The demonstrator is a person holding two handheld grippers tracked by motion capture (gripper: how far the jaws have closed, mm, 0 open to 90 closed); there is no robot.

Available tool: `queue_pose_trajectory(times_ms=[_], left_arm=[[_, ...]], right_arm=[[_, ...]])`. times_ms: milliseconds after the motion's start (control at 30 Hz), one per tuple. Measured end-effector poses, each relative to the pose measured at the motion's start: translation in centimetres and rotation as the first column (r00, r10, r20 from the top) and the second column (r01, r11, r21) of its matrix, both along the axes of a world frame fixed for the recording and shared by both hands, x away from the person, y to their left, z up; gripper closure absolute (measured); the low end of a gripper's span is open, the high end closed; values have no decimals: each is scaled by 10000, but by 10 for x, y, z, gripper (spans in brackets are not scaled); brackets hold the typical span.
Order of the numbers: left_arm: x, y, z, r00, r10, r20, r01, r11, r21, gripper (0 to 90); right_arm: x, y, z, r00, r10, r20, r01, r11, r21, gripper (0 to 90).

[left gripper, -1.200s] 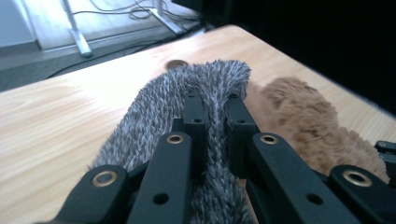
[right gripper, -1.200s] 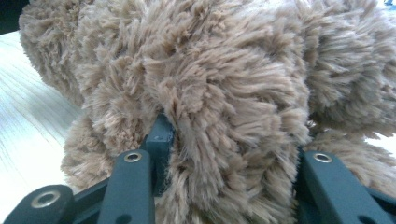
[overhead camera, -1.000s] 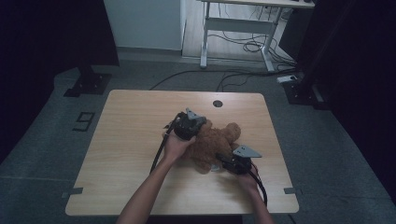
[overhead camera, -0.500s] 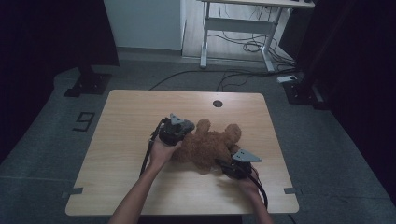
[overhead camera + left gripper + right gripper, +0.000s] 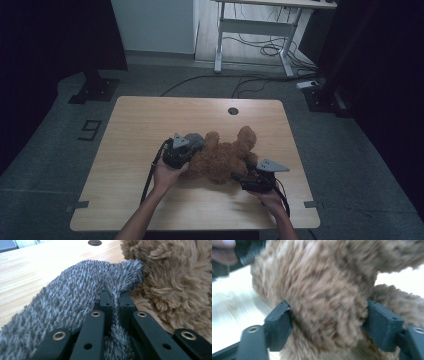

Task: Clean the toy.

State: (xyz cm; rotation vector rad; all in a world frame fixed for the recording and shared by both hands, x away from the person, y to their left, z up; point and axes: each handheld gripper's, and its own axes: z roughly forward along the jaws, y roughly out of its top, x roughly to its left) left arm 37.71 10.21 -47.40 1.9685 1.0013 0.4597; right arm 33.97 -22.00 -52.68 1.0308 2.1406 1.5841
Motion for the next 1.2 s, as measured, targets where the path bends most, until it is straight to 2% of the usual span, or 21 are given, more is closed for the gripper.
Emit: queue_pose_trajectory(times_ms=[100,200,300,467,633,700,800,867,967,1033,1067,1100,1133,1200], left_arm=[[-10,4,-2,9999,-101,104,103,9997,-200,843],[-20,8,-4,9996,-152,230,159,9995,-288,843],[-26,13,-6,9997,-150,179,160,9983,-569,842],[-34,20,-7,9994,-332,-42,326,9943,-1016,840],[-43,17,8,9978,-619,-228,593,9933,-990,832],[-45,11,20,9969,-787,-91,775,9924,-951,832],[-49,-6,41,9921,-1207,348,1237,9871,-1017,833],[-53,-23,56,9838,-1657,683,1722,9795,-1047,834],[-62,-52,74,9663,-2313,1126,2427,9649,-1006,832],[-65,-67,80,9567,-2642,1223,2766,9558,-995,829],[-64,-73,81,9544,-2756,1146,2879,9514,-1097,827],[-63,-76,80,9536,-2817,1066,2930,9496,-1115,826],[-61,-78,77,9560,-2763,986,2859,9528,-1022,825],[-51,-73,67,9663,-2499,623,2549,9625,-933,823]], right_arm=[[3,-1,7,9999,151,-58,-149,9991,401,193],[8,8,9,9992,354,-196,-348,9990,268,141],[10,18,6,9974,639,-318,-631,9976,281,150],[0,25,-2,9974,682,-230,-693,9963,-506,342],[-8,24,-10,9980,633,55,-623,9916,-1134,442],[-9,25,-12,9979,630,170,-605,9907,-1216,462],[-8,26,-14,9979,586,263,-550,9909,-1228,469],[-8,26,-14,9981,573,246,-538,9908,-1238,469],[-7,24,-14,9982,572,190,-545,9913,-1196,469],[-7,23,-14,9983,561,140,-541,9917,-1163,469],[-7,22,-15,9983,565,127,-546,9917,-1165,469],[-6,22,-15,9985,550,75,-538,9922,-1129,469],[-6,21,-15,9984,560,55,-550,9925,-1094,469],[-5,19,-16,9984,569,16,-564,9929,-1044,468]])
